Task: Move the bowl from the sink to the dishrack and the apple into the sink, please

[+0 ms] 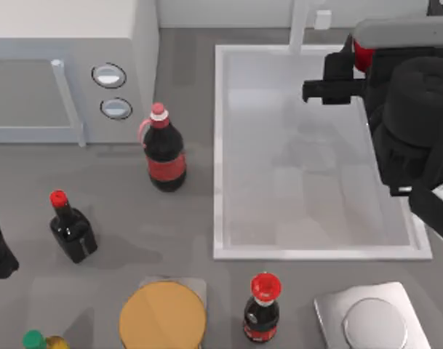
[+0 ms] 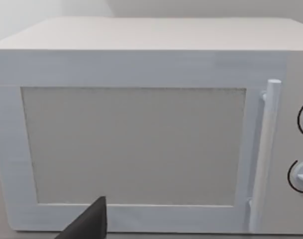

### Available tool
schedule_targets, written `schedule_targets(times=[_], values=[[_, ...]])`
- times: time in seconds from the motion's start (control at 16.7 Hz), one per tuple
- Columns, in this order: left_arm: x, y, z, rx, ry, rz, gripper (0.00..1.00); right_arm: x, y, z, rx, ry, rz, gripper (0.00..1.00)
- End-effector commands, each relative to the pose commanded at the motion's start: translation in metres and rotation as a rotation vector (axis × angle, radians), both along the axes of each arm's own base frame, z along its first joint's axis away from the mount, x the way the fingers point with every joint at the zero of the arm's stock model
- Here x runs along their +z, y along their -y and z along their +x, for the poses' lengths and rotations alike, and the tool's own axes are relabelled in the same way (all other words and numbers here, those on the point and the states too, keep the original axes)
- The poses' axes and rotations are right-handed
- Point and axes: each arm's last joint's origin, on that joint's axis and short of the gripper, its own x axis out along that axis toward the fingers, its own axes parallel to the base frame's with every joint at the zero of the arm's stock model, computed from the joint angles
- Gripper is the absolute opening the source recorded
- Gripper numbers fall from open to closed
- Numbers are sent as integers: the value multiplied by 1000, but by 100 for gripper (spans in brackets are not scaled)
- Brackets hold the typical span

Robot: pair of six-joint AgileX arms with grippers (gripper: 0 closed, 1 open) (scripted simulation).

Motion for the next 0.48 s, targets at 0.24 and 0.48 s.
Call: schedule_targets(times=[0.24, 0.48], values=[[0, 0, 0, 0, 0, 0, 100, 2, -15, -17, 26, 71, 71, 0], [0, 0, 0, 0, 0, 0, 100, 2, -15, -17, 27, 73, 72, 0]])
